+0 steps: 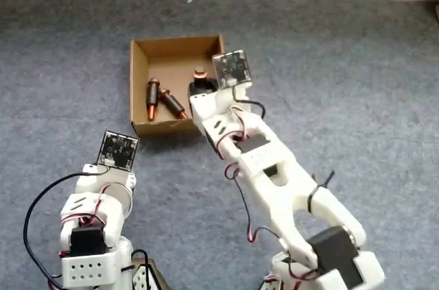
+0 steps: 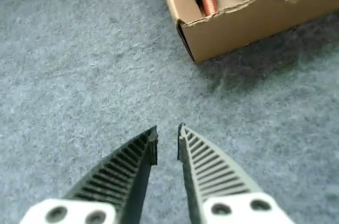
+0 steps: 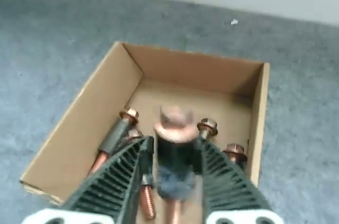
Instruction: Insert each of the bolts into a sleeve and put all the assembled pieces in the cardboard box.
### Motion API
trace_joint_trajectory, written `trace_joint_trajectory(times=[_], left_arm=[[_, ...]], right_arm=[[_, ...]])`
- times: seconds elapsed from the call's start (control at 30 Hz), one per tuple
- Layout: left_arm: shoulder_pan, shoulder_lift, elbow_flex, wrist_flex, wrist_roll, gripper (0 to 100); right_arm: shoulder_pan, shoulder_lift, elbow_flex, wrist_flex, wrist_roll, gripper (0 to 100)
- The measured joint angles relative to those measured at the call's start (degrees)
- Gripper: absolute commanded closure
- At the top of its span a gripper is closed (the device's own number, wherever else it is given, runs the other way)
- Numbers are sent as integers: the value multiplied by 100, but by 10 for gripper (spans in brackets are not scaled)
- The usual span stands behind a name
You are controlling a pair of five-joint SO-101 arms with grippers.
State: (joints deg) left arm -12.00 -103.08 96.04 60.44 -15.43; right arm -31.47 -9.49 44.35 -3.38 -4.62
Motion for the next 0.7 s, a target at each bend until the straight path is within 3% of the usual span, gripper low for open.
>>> trace_joint_trajectory(times=[0.2, 0.33, 0.7], left_arm=[[0, 0, 0, -26, 0, 899], [0, 0, 0, -26, 0, 899], [0, 0, 0, -26, 0, 899]], right_arm=[[79, -141, -70, -35, 0, 851], [79, -976, 167, 237, 0, 993], [396, -3912, 1644, 1767, 0, 993]])
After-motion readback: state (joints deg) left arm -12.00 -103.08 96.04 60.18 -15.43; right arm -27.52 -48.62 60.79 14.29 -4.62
